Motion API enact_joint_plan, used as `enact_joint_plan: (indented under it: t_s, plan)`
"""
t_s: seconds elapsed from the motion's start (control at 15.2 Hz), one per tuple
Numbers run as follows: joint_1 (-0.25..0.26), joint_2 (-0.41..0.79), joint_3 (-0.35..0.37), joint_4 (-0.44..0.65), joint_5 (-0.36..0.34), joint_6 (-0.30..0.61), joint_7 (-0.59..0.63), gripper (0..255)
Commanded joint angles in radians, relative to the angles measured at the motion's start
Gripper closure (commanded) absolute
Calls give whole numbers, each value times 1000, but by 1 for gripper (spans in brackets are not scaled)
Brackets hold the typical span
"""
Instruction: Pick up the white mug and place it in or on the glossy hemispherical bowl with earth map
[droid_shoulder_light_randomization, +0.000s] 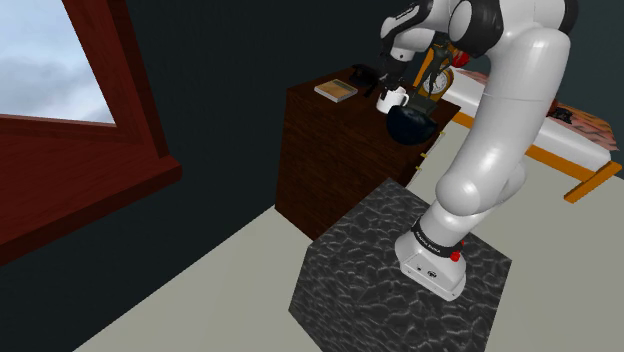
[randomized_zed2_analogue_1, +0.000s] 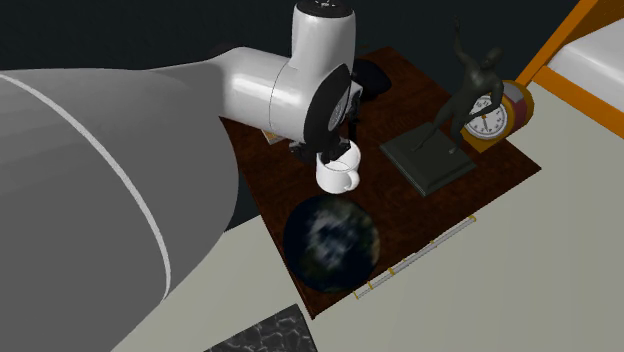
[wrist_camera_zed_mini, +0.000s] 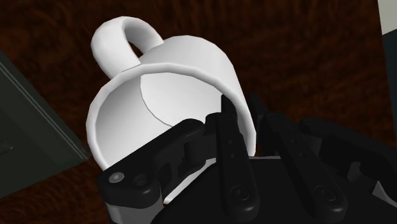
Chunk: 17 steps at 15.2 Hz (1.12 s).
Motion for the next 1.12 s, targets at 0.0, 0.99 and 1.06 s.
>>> enact_joint_plan:
  t_s: [0.0,0.99,1.06]
  plan:
    - [1,-10,-3,13,-6,-21,4,255]
    - [6,-66,-16,146,-44,-203,29,255]
    - [6,-68,-17,157,-45,-216,30,255]
